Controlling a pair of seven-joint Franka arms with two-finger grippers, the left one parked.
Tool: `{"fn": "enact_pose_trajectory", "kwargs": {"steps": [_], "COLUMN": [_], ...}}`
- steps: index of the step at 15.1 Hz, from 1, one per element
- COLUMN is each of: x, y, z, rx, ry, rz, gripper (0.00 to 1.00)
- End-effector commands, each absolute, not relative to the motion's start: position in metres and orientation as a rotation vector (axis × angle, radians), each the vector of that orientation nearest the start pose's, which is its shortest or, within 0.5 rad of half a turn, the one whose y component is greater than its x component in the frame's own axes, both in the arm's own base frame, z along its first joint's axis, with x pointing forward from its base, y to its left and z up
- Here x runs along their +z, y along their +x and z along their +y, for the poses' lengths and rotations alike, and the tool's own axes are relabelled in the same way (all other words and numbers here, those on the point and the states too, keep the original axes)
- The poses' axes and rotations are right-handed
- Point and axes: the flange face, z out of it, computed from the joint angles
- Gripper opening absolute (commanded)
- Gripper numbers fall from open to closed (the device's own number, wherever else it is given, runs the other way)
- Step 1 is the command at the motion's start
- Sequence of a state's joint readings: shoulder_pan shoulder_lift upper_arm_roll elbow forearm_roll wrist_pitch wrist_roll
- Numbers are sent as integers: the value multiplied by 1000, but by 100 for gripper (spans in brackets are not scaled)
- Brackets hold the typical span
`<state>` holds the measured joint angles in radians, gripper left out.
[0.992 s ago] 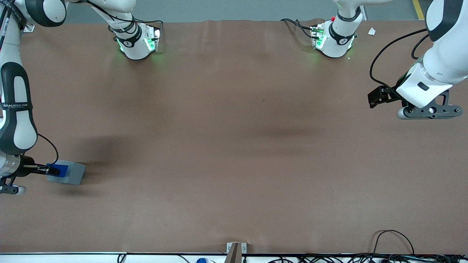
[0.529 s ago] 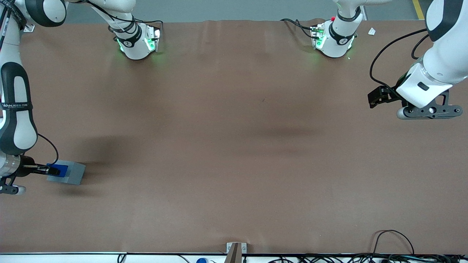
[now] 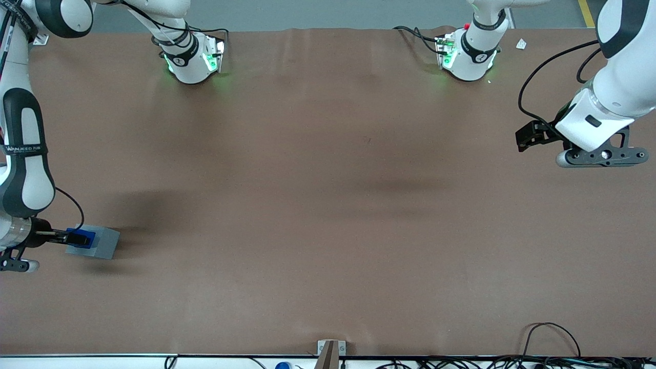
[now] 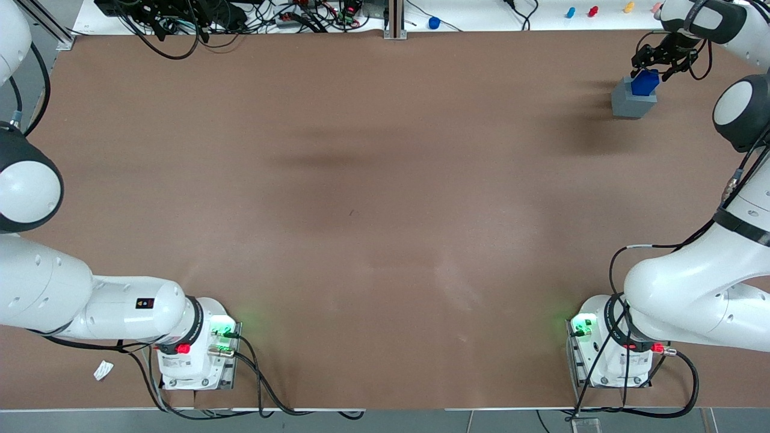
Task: Insert blue part into gray base with right arm
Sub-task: 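Lower the blue block into the hole of the gray base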
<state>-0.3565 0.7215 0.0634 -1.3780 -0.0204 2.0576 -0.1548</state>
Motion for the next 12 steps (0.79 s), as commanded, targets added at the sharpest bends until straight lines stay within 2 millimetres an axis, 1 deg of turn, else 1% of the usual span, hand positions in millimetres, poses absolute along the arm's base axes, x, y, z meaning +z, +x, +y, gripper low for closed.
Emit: {"fn": "enact_pose_trajectory", "kwargs": {"steps": [1, 7, 10, 12], "x": [283, 284, 284, 291], "y": [690, 689, 684, 677], "z": [-224, -221, -225, -232], "rx": [47, 68, 102, 137], "ry": [-3092, -3079, -3071, -3063], "rz": [245, 243, 250, 250], "gripper": [100, 100, 100, 100]}}
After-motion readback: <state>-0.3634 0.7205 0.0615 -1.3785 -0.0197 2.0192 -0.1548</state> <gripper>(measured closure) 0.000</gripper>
